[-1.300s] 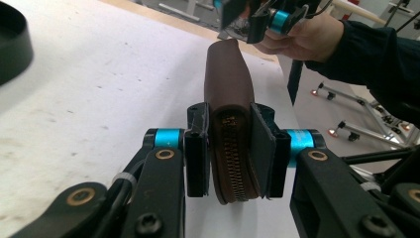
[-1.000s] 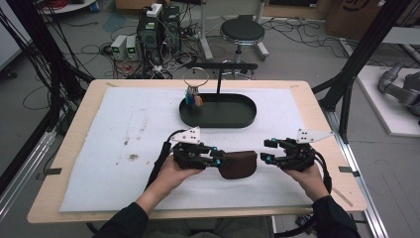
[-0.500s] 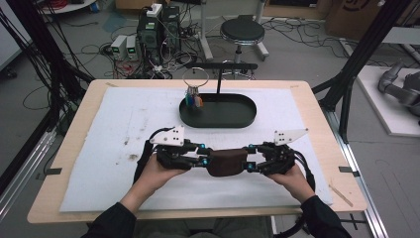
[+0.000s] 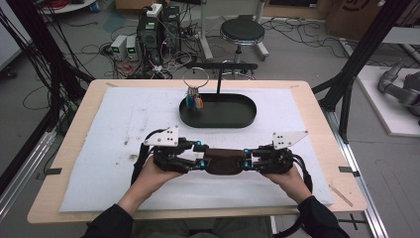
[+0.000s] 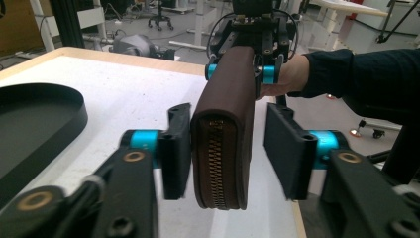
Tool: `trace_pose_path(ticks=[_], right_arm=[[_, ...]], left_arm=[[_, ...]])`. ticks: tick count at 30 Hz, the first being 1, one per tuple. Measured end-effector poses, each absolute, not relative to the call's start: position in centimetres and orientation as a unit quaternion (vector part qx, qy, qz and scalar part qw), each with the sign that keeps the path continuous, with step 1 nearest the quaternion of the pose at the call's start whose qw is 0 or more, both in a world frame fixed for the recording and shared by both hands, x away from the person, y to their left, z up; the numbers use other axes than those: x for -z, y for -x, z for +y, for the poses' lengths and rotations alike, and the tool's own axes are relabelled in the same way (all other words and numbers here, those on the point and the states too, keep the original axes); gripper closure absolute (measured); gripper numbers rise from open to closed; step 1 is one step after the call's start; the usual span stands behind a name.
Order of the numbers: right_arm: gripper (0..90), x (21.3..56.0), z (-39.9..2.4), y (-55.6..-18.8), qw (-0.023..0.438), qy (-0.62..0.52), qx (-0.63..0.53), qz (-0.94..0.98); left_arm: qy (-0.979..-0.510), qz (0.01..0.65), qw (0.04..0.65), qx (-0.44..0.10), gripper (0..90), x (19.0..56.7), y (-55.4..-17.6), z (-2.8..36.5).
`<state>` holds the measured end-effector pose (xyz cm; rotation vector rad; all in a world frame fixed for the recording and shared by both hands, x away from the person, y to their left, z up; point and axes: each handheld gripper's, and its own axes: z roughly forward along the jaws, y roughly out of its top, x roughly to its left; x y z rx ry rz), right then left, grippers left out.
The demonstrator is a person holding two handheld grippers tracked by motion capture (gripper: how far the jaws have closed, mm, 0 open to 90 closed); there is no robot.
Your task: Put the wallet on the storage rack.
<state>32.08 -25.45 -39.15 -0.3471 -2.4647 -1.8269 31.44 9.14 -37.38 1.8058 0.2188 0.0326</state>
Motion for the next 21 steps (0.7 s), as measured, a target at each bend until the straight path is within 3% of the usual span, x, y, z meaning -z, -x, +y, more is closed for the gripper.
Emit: trace_pose_path(ticks=[4,8,9,11,17,21], right_arm=[[71.7,39.03,-25.51,-32.03,0.030,0.111,0.600,-0.792],[71.7,38.85,-25.40,-31.93,0.036,0.107,0.608,-0.786],[71.6,38.85,-25.23,-31.93,0.036,0.106,0.608,-0.786],[70.7,38.87,-25.19,-31.95,0.034,0.103,0.607,-0.787],[62.5,38.91,-24.99,-31.88,0.022,0.114,0.592,-0.798],[64.6,38.89,-25.12,-31.96,0.022,0.118,0.593,-0.796]], left_arm=[[-0.787,0.101,0.608,-0.009,47.3,37.88,-31.50,9.13],[-0.790,0.094,0.606,-0.003,50.1,38.12,-31.49,8.88],[-0.790,0.086,0.608,0.001,59.6,38.13,-31.40,8.83],[-0.789,0.085,0.608,-0.002,63.3,38.14,-31.38,8.91],[-0.794,0.078,0.603,0.003,66.3,37.91,-31.40,9.25],[-0.796,0.080,0.601,-0.002,66.6,37.74,-31.31,9.56]])
